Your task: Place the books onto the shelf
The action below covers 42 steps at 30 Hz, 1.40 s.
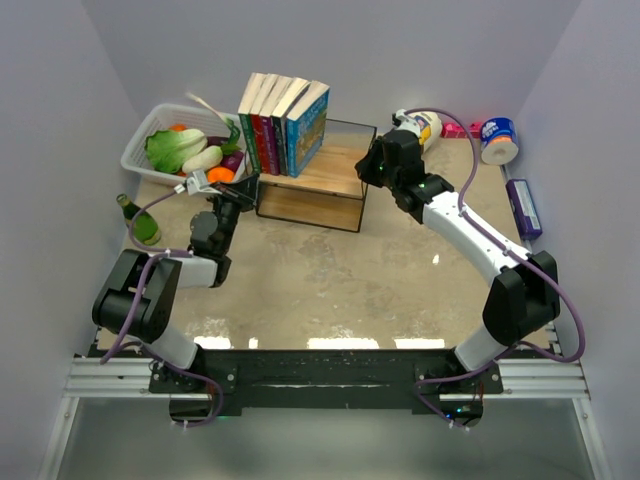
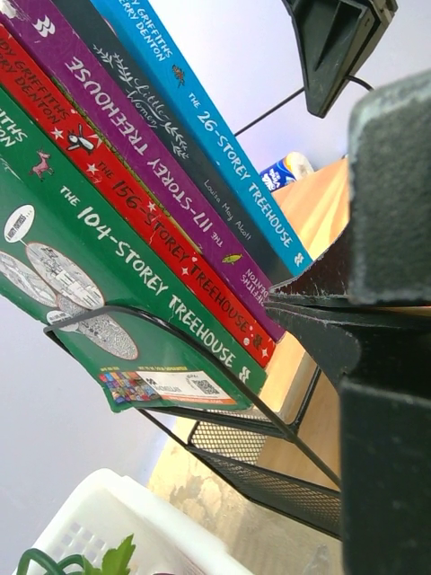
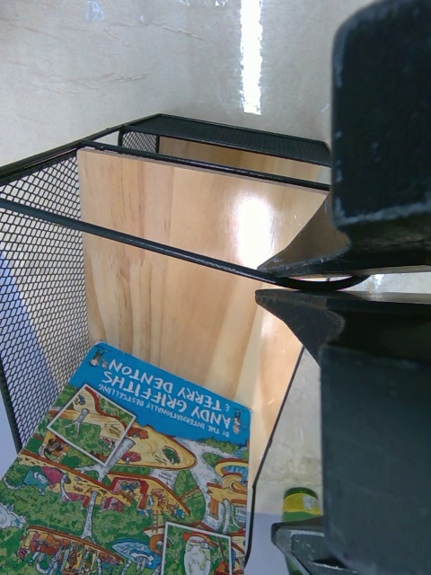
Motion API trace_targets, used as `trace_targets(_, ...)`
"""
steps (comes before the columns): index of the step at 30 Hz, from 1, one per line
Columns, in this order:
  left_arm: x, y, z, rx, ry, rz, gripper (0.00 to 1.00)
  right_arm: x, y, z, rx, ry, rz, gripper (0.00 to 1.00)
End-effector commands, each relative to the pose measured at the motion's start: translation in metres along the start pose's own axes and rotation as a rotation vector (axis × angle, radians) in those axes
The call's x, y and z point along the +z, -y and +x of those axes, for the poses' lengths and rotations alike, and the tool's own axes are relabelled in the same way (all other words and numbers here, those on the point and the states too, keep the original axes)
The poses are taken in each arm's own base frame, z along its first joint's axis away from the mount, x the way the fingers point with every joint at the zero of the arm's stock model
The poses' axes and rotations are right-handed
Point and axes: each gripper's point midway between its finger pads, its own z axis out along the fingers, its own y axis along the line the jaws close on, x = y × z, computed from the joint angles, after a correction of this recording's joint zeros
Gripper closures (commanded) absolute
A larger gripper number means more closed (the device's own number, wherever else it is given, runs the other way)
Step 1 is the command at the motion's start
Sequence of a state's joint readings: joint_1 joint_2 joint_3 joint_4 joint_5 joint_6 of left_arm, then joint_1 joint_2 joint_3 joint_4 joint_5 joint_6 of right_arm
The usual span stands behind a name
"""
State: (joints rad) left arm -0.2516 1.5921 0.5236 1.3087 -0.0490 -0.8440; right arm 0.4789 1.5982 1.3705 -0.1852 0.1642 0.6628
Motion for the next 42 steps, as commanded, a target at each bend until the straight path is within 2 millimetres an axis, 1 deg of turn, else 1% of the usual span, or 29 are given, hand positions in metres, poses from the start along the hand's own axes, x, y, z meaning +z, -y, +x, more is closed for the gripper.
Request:
trace_targets(1, 0.006, 0.052, -0.063, 0.024, 0.246, 0.203, 1.0, 0.006, -0.012, 0.007, -0.019, -0.026, -0.04, 0.99)
trace_targets(5, 0.014, 0.042, -0.058, 0.024, 0.242, 0.171, 1.0, 0.006, -0.012, 0.008, -0.021, -0.029, -0.044, 0.99)
trace_targets(9, 0.023, 0.039, -0.056, 0.033, 0.238, 0.161, 1.0, 0.007, -0.01, 0.009, -0.021, -0.031, -0.037, 0.99)
trace_targets(14, 0.031, 0.035, -0.054, 0.036, 0.242, 0.15, 1.0, 0.006, -0.011, 0.007, -0.022, -0.027, -0.039, 0.99)
trace_targets(22, 0.039, 0.03, -0.056, 0.046, 0.248, 0.133, 1.0, 0.007, -0.011, 0.008, -0.022, -0.029, -0.036, 0.99)
trace_targets(28, 0.041, 0.027, -0.056, 0.052, 0.246, 0.124, 1.0, 0.008, -0.011, 0.01, -0.023, -0.034, -0.039, 0.99)
trace_targets(37, 0.04, 0.019, -0.047, 0.045, 0.23, 0.119, 1.0, 0.01, -0.01, 0.01, -0.023, -0.035, -0.035, 0.99)
trace_targets(39, 0.038, 0.019, -0.048, 0.041, 0.229, 0.122, 1.0, 0.01, -0.01, 0.01, -0.023, -0.035, -0.035, 0.99)
trace_targets(42, 0.033, 0.022, -0.054, 0.042, 0.24, 0.129, 1.0, 0.009, -0.011, 0.009, -0.023, -0.034, -0.038, 0.99)
